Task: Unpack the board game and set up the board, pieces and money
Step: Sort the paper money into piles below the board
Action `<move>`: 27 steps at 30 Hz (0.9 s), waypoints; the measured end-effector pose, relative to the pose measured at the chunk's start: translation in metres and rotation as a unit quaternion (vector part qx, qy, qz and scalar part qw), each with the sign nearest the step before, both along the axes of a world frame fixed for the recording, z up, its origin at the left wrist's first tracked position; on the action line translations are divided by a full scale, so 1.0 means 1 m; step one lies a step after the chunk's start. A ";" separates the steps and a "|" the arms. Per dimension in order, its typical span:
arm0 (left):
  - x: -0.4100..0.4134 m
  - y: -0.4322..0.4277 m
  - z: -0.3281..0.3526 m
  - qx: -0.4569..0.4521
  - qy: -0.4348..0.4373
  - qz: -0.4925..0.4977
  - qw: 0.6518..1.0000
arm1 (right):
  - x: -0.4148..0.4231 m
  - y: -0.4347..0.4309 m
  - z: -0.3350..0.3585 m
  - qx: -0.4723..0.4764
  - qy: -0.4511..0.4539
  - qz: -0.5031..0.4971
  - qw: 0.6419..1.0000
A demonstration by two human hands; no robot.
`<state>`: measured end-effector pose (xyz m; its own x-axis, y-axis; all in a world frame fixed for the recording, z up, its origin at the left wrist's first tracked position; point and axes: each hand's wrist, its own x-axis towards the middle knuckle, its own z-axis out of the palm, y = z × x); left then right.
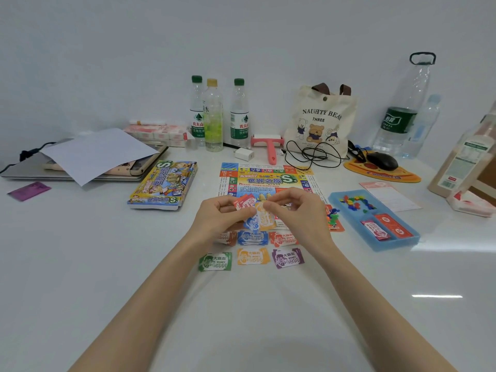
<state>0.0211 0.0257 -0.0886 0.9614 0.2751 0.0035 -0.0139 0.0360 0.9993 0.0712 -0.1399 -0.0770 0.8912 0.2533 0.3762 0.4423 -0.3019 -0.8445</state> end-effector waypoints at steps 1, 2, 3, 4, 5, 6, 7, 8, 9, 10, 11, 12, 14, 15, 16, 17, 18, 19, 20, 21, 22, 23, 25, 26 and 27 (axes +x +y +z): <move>0.000 0.000 0.000 -0.007 -0.002 0.001 1.000 | -0.001 0.000 0.002 -0.001 -0.007 0.004 1.000; 0.001 0.000 -0.001 -0.010 -0.004 0.005 1.000 | -0.002 0.000 0.004 -0.001 -0.009 0.011 1.000; 0.001 0.000 0.000 -0.009 -0.004 0.009 1.000 | -0.002 0.001 0.006 0.001 -0.008 0.016 1.000; 0.001 -0.001 -0.001 -0.008 -0.004 0.014 1.000 | -0.002 0.001 0.006 0.003 -0.004 0.021 1.000; 0.001 -0.001 -0.001 -0.010 -0.006 0.018 1.000 | -0.002 0.002 0.007 0.007 0.002 0.023 1.000; 0.001 -0.002 -0.001 -0.015 -0.008 0.023 1.000 | -0.001 0.002 0.006 0.012 0.010 0.023 1.000; 0.001 -0.001 -0.001 -0.023 -0.009 0.030 0.999 | -0.001 0.002 0.006 0.017 0.017 0.022 0.999; 0.002 0.000 -0.001 -0.032 -0.008 0.038 0.999 | 0.000 0.001 0.005 0.022 0.026 0.021 0.999; 0.002 0.001 -0.001 -0.041 -0.006 0.047 0.998 | 0.001 0.001 0.004 0.025 0.036 0.023 0.999; 0.004 0.003 -0.002 -0.049 -0.003 0.055 0.997 | 0.001 0.000 0.003 0.024 0.050 0.027 0.998; 0.004 0.004 -0.002 -0.055 0.001 0.061 0.997 | 0.001 0.000 0.002 0.017 0.066 0.031 0.997; 0.005 0.004 -0.003 -0.061 0.003 0.066 0.996 | 0.001 -0.001 0.002 0.010 0.083 0.037 0.996; 0.006 0.004 -0.003 -0.068 0.003 0.068 0.995 | 0.001 -0.002 0.001 0.012 0.113 0.048 0.992; 0.006 0.004 -0.003 -0.070 0.002 0.064 0.995 | 0.000 -0.002 0.002 0.020 0.123 0.051 0.991; 0.006 0.004 -0.002 -0.073 0.000 0.059 0.996 | 0.000 -0.003 0.004 0.030 0.132 0.052 0.989; 0.006 0.004 -0.001 -0.076 -0.005 0.054 0.996 | 0.000 -0.003 0.005 0.038 0.139 0.053 0.988; 0.005 0.005 0.000 -0.081 -0.013 0.053 0.995 | 0.000 -0.005 0.006 0.042 0.146 0.053 0.987; 0.005 0.007 0.000 -0.089 -0.023 0.057 0.994 | 0.001 -0.007 0.008 0.040 0.152 0.056 0.986; 0.005 0.009 0.001 -0.100 -0.034 0.065 0.992 | 0.001 -0.009 0.010 0.028 0.157 0.065 0.985; 0.005 0.012 0.001 -0.112 -0.043 0.075 0.990 | 0.001 -0.012 0.010 0.004 0.162 0.080 0.984; 0.005 0.015 0.001 -0.122 -0.049 0.085 0.988 | 0.001 -0.015 0.010 -0.033 0.168 0.098 0.980; 0.005 0.018 0.001 -0.128 -0.049 0.093 0.986 | 0.000 -0.017 0.010 -0.073 0.173 0.116 0.975; 0.006 0.022 -0.001 -0.128 -0.042 0.097 0.986 | -0.003 -0.019 0.005 -0.140 0.172 0.139 0.965; 0.006 0.023 -0.002 -0.126 -0.038 0.096 0.987 | -0.004 -0.018 0.003 -0.166 0.168 0.147 0.961; 0.006 0.023 -0.003 -0.125 -0.035 0.094 0.987 | -0.005 -0.017 0.000 -0.189 0.163 0.153 0.956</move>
